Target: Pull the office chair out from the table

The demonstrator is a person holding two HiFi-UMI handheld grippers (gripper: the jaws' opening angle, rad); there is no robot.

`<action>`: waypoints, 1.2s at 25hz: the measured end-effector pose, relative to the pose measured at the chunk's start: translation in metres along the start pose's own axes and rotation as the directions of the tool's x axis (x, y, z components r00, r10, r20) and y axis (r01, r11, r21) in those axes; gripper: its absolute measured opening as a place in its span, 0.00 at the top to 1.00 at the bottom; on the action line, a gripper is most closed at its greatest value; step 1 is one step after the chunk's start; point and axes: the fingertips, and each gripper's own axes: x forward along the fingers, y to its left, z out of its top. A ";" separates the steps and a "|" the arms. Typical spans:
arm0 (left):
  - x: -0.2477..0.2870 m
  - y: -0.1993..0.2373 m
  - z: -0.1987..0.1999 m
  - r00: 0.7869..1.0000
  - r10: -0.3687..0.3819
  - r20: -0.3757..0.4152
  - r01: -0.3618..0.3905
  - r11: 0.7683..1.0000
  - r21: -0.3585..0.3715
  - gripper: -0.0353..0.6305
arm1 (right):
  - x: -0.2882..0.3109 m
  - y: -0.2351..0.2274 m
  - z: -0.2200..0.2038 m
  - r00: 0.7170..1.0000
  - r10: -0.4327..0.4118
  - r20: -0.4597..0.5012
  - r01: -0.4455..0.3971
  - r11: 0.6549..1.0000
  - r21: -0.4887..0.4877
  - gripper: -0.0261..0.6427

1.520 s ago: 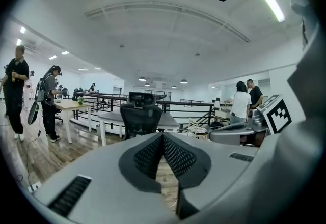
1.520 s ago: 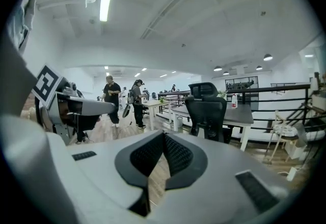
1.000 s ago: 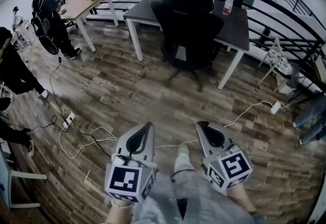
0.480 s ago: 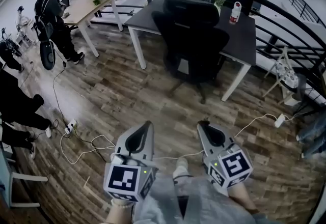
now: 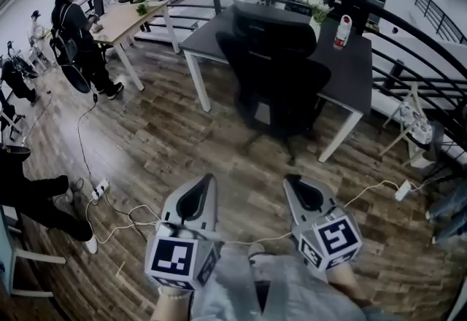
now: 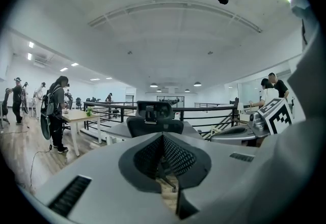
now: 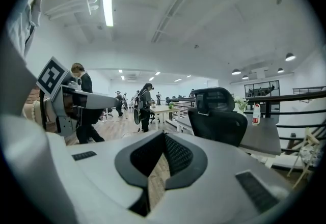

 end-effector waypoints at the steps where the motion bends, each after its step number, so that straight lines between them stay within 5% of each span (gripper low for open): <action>1: 0.004 0.001 0.001 1.000 0.004 0.002 -0.004 1.000 -0.003 0.93 | 0.002 -0.004 0.001 1.000 -0.001 0.002 0.001 1.000 -0.002 0.96; 16: 0.065 -0.004 0.002 0.997 -0.032 -0.066 0.032 0.999 -0.001 0.93 | 0.007 -0.068 -0.007 0.994 -0.110 -0.009 0.110 0.993 0.032 0.95; 30: 0.159 0.033 0.021 0.991 -0.135 0.015 0.134 0.990 0.033 0.93 | 0.053 -0.123 0.002 0.968 -0.251 -0.021 0.251 0.968 0.024 0.95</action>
